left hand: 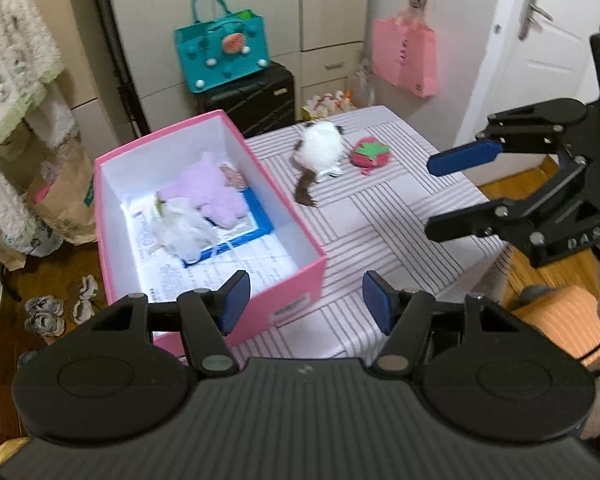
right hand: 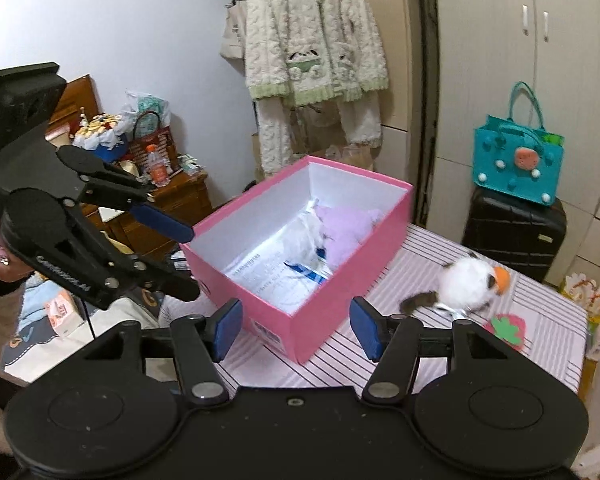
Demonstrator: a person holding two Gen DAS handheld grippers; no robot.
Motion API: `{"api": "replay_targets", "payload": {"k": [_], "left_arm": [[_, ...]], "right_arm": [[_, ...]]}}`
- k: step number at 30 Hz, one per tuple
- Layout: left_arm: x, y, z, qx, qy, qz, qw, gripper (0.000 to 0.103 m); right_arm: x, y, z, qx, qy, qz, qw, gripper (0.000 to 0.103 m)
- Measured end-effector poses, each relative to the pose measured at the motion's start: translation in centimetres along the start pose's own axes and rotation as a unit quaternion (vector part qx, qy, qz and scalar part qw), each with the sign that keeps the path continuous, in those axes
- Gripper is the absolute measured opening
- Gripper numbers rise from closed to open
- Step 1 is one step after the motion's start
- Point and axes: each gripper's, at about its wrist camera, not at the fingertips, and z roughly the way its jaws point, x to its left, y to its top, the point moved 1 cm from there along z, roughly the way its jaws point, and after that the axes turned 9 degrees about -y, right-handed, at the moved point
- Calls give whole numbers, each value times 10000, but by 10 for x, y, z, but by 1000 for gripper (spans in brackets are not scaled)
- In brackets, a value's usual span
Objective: Organize soft objects
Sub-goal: 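Withdraw both grippers from the box toward the strawberry pouch and orange ball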
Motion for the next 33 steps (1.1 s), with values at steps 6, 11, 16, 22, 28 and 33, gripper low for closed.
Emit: {"api": "replay_targets", "payload": {"k": [6, 11, 16, 22, 28, 33], "left_arm": [[-23, 3, 14, 81, -166, 181, 9997, 63], [-34, 7, 37, 195, -383, 179, 9989, 64], [-47, 16, 63, 314, -616, 241, 9973, 64], [-64, 34, 92, 536, -829, 404, 9943, 64], [-73, 52, 129, 486, -1026, 387, 9928, 65], [-68, 62, 159, 322, -981, 268, 9943, 65]], "right_arm": [[-21, -22, -8, 71, -183, 117, 9997, 66], [-43, -41, -6, 206, -281, 273, 9990, 66], [-72, -58, 2, 375, -330, 488, 9976, 66], [-107, -74, 9, 463, -483, 745, 9950, 66], [-149, -82, 16, 371, -543, 1047, 9923, 68], [-175, -83, 24, 268, -710, 1111, 9909, 68]]}}
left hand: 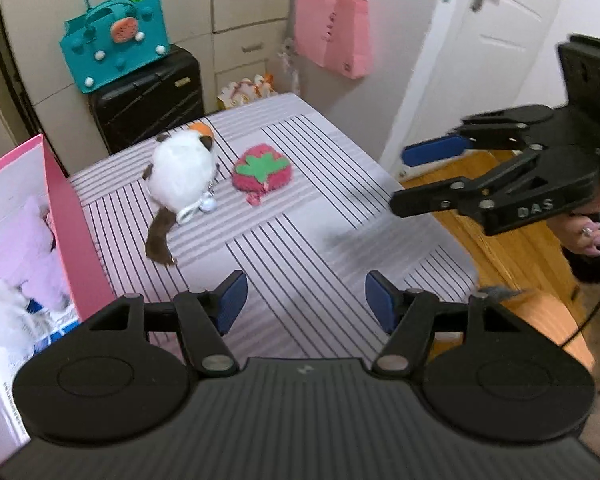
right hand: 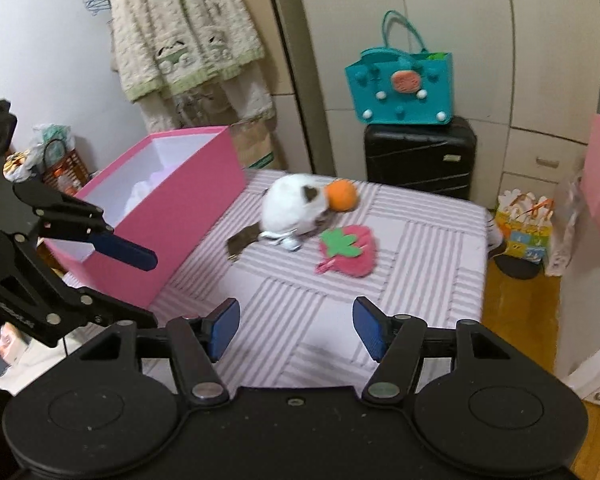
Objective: Organize soft objects
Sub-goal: 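Withdraw both grippers from the box toward the strawberry pouch and orange ball, then grasp the pink strawberry pouch with the left gripper while the right gripper grasps the orange ball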
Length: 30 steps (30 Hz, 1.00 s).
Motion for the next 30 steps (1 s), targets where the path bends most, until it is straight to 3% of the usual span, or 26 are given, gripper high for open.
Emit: {"api": "replay_targets", "payload": {"k": [8, 16, 21, 26, 30], "left_arm": [[12, 10, 35, -623, 95, -293, 9976, 65], [16, 20, 71, -1221, 292, -518, 9907, 65], [22, 27, 86, -1623, 369, -836, 9825, 65], [23, 37, 109, -1569, 745, -782, 9817, 65], [26, 46, 122, -1629, 957, -919, 9777, 71]], "right_arm": [[-25, 7, 17, -586, -174, -157, 9980, 68], [-31, 21, 45, -596, -388, -839, 9939, 68], [-43, 42, 61, -661, -151, -1003, 9926, 68], [-59, 77, 87, -460, 210, -695, 9963, 68], [-68, 101, 116, -246, 440, -577, 9971, 68]]}}
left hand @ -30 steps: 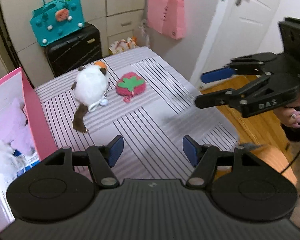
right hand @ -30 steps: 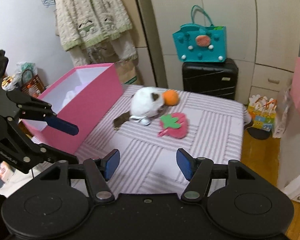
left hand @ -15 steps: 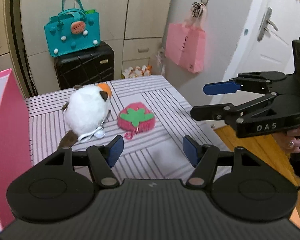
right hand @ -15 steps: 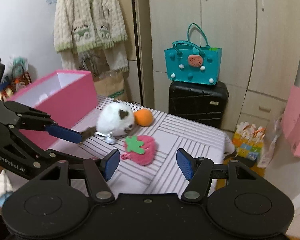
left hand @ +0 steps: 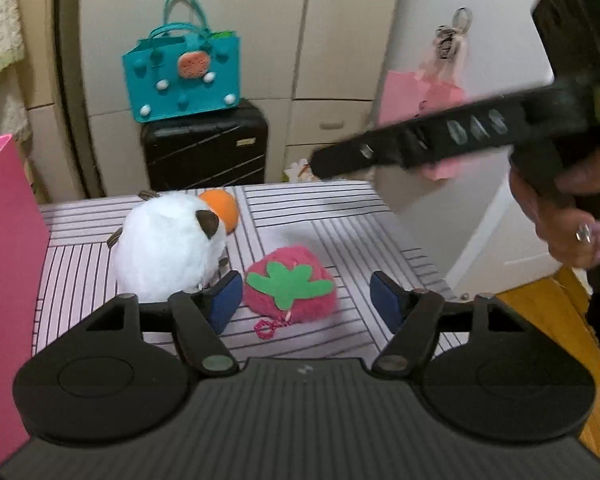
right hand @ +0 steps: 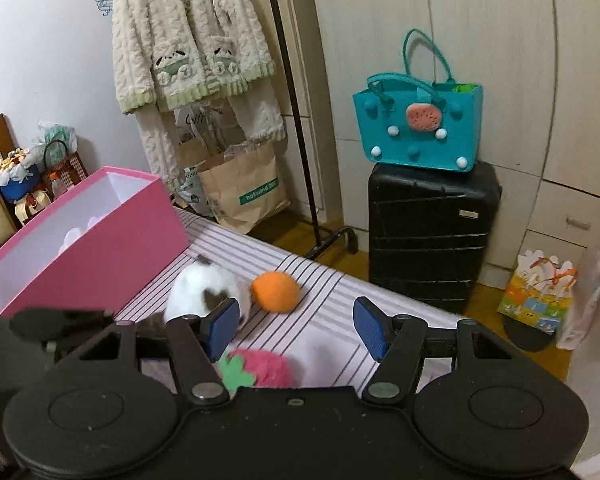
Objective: Organize soft objects
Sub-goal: 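Grasp the pink strawberry pouch with the left gripper while the right gripper grasps the orange ball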
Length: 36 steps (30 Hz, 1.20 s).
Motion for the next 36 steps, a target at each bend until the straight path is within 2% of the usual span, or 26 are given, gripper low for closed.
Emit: {"api": "replay_targets", "payload": {"k": [3, 10, 18, 22, 27, 30, 36], "left_arm": [[-1, 4, 11, 125, 155, -61, 9998, 71], [-10, 4, 27, 143, 580, 201, 9980, 71], [-7, -1, 37, 240, 668, 98, 9974, 71], [-6, -4, 39, 251, 762, 74, 9968, 71], [-4, -1, 44, 283, 676, 36, 9973, 71], [-4, -4, 46, 308, 708, 40, 9970, 70], [-2, -4, 52, 396, 661, -40, 9970, 68]], "right_arm": [[-5, 11, 22, 180, 165, -82, 9997, 68], [6, 24, 67, 483, 523, -581, 9958, 65], [17, 29, 98, 619, 898, -766, 9911, 65], [16, 28, 111, 739, 992, -708, 9898, 65], [9, 23, 121, 863, 1151, -496, 9884, 65], [9, 18, 127, 953, 1143, -460, 9878, 64], [18, 12, 129, 815, 1052, -564, 9895, 56]]}}
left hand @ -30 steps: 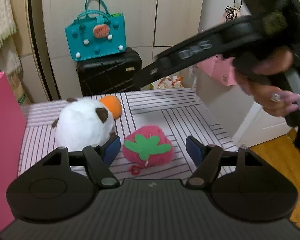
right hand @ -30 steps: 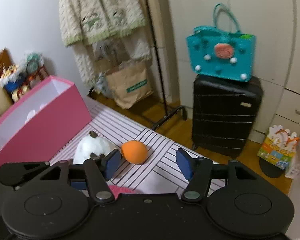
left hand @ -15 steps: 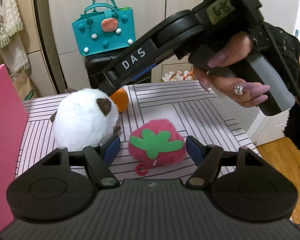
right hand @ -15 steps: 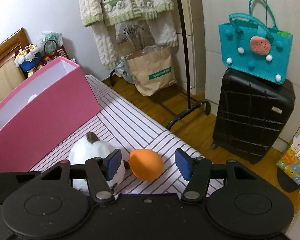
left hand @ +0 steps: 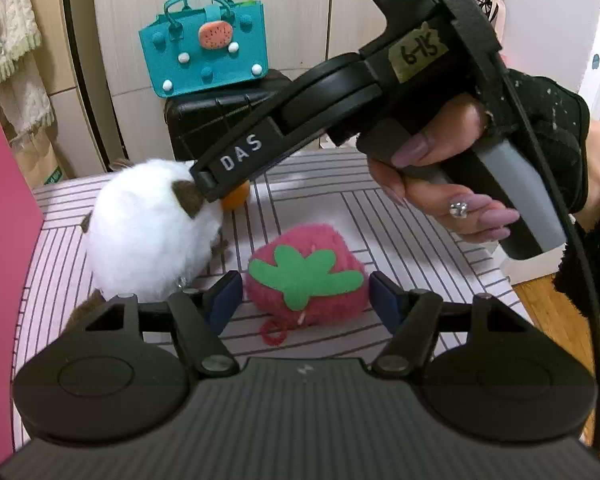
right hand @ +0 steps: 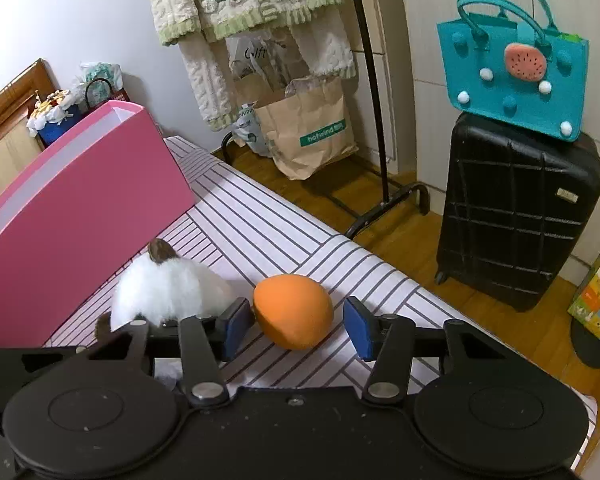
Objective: Organize soft objects
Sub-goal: 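Grasp the pink strawberry pouch with the left gripper while the right gripper grasps the orange ball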
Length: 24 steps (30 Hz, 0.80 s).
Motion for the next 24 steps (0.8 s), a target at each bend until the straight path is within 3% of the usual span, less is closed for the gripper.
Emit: {"api": "replay_targets", "payload": {"k": [4, 7, 13, 24], "left_arm": [[1, 0, 4, 79, 25, -6, 10000, 66], [2, -1, 6, 69, 91, 45, 9999, 56], [3, -6, 2, 0, 159, 106, 9998, 49], [4, -17, -20, -77, -120, 108, 9998, 47]], "right_arm": [[2, -3, -1, -120, -46, 28, 9999, 47], [4, -6, -6, -132, -82, 19, 9999, 46], [4, -16, -17, -33, -189, 84, 9998, 46], [8, -44, -41, 22, -481, 570, 9972, 46]]}}
